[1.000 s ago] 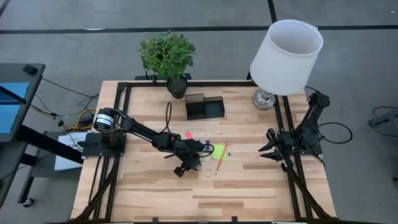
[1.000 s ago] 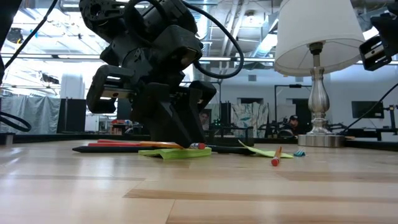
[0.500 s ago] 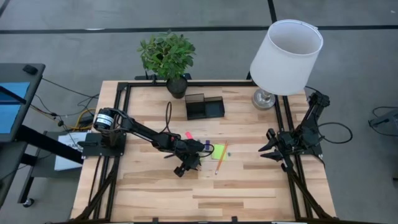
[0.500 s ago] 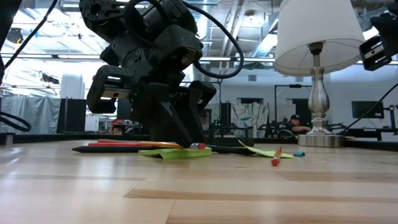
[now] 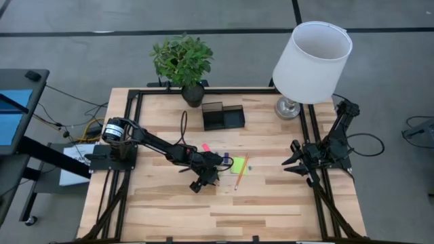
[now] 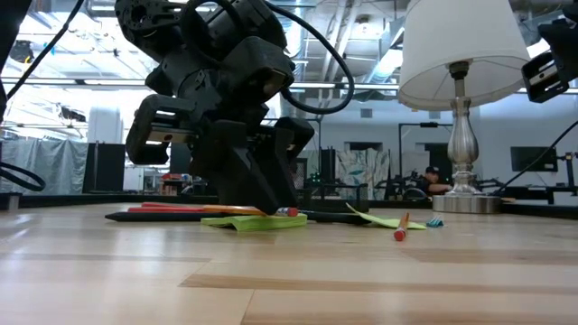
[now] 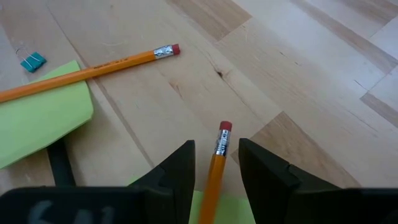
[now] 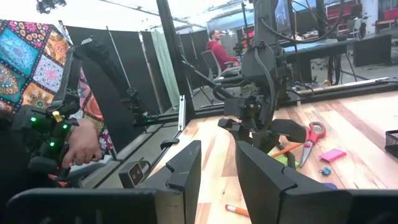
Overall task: Pick and place office supplies into organizer
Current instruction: Put the left orange pencil into the desk organizer
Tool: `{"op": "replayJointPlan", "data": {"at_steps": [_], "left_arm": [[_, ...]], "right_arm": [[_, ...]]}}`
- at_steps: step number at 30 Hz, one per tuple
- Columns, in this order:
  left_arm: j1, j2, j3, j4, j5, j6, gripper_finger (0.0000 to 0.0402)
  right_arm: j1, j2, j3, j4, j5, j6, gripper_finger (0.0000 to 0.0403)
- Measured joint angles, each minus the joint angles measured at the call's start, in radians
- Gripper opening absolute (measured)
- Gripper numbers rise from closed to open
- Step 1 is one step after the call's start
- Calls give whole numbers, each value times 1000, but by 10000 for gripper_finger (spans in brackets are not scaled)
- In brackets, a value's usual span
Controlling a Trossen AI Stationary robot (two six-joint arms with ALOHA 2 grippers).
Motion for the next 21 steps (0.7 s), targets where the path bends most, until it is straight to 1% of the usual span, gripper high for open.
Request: {"op": "replayJointPlan", "data": {"at_steps": [11,14,21], "left_arm": [[0,0,0,0,-2,0,116],[0,0,0,-3,-23,1,116],[0,0,0,-8,-27,6,116]], "right_arm": [[0,0,0,0,0,0,98],[0,0,0,0,0,0,98],[0,0,0,0,0,0,98]]}}
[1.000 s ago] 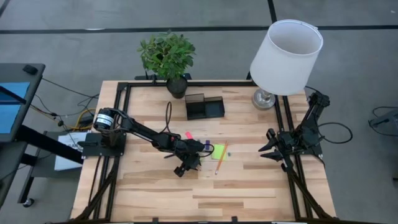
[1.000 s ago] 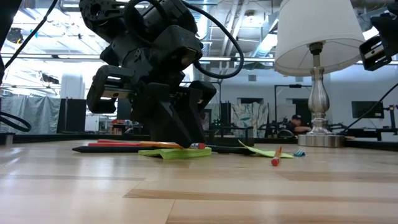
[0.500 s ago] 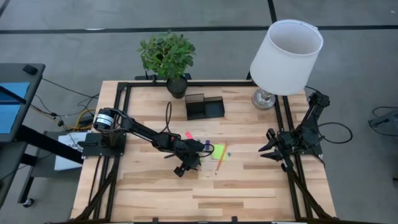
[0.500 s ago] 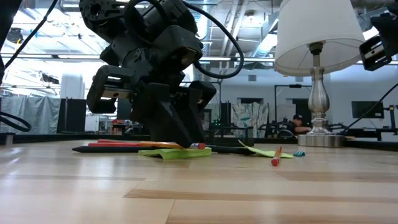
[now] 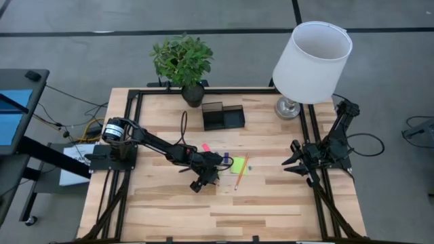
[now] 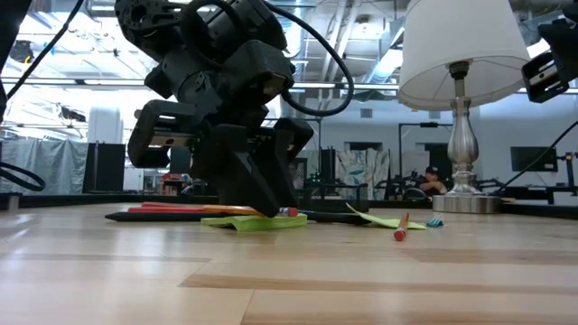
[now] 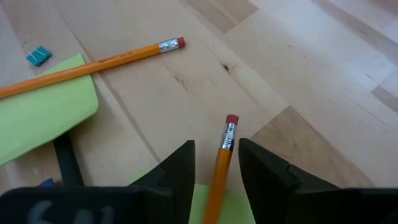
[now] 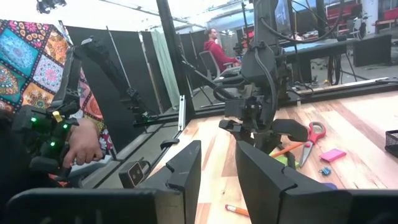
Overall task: Pick and place office supplies into organizer
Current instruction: Put the left orange pencil into the desk organizer
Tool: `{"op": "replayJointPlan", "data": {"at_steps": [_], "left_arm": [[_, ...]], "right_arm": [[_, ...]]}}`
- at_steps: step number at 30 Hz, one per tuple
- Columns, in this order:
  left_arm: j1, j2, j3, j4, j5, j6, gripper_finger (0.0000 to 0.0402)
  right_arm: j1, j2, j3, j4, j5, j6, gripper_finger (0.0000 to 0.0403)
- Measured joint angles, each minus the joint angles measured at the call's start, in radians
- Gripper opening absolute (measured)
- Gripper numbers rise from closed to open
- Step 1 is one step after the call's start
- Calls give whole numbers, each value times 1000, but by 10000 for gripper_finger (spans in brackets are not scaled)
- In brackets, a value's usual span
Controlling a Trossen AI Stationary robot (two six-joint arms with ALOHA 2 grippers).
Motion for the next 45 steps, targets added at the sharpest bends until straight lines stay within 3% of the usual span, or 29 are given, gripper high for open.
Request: {"op": "replayJointPlan", "data": {"at_steps": [24,33,45], "left_arm": [[-9,0,0,8,-1,1,116],[-7,78,2,98,56,-23,116],[-2,82,2,98,64,-37,116]], "right_arm": [[0,0,0,0,0,0,98],[0,1,0,-1,0,0,98],[0,0,0,0,0,0,98]]}}
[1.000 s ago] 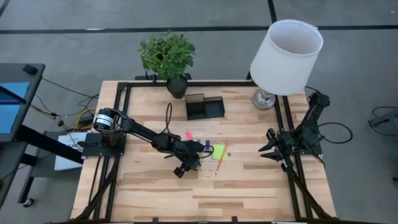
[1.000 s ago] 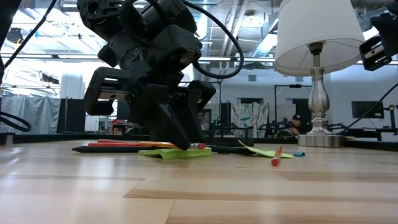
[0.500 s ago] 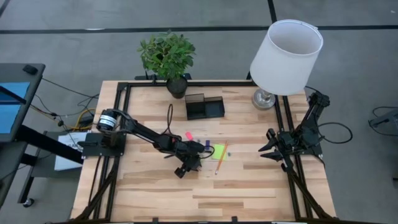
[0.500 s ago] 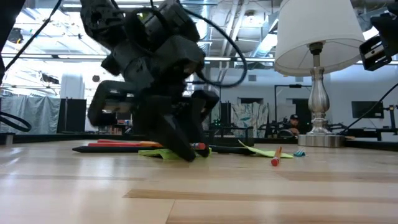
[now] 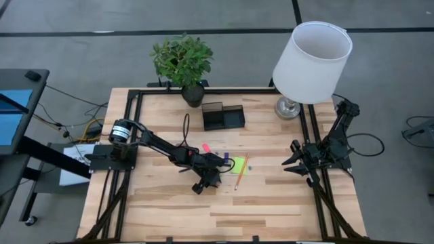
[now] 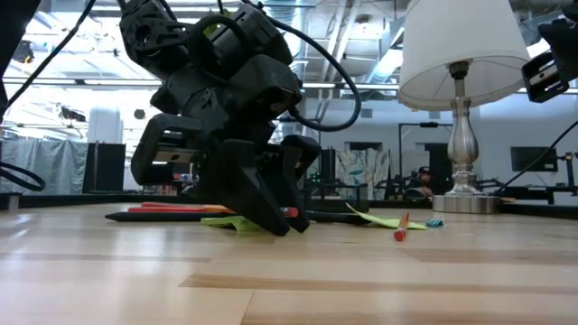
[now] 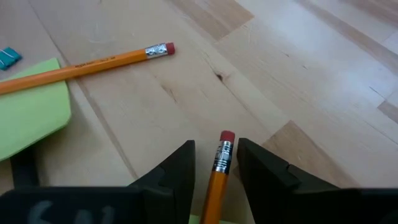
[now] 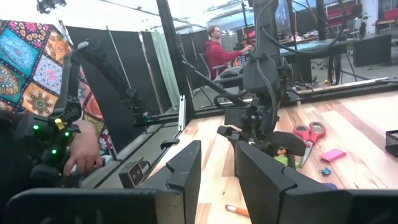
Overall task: Pick and place office supplies into organizer
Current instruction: Put the left orange pencil into the desk organizer
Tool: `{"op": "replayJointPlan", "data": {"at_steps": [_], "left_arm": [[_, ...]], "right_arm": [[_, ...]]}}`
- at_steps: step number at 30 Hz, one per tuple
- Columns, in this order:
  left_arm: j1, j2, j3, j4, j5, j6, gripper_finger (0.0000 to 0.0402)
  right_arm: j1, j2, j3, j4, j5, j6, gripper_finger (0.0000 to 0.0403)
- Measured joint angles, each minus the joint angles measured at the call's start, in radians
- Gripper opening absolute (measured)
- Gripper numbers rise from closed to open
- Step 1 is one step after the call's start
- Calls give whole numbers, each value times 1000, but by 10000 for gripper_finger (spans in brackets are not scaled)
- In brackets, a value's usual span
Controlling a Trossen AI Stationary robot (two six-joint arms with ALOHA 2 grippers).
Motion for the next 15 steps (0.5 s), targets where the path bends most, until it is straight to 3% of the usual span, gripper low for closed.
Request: {"op": "replayJointPlan", "data": {"at_steps": [15], "left_arm": [[0,2,-2,13,-1,-11,116]], "right_arm": [[0,0,0,0,0,0,98]]}}
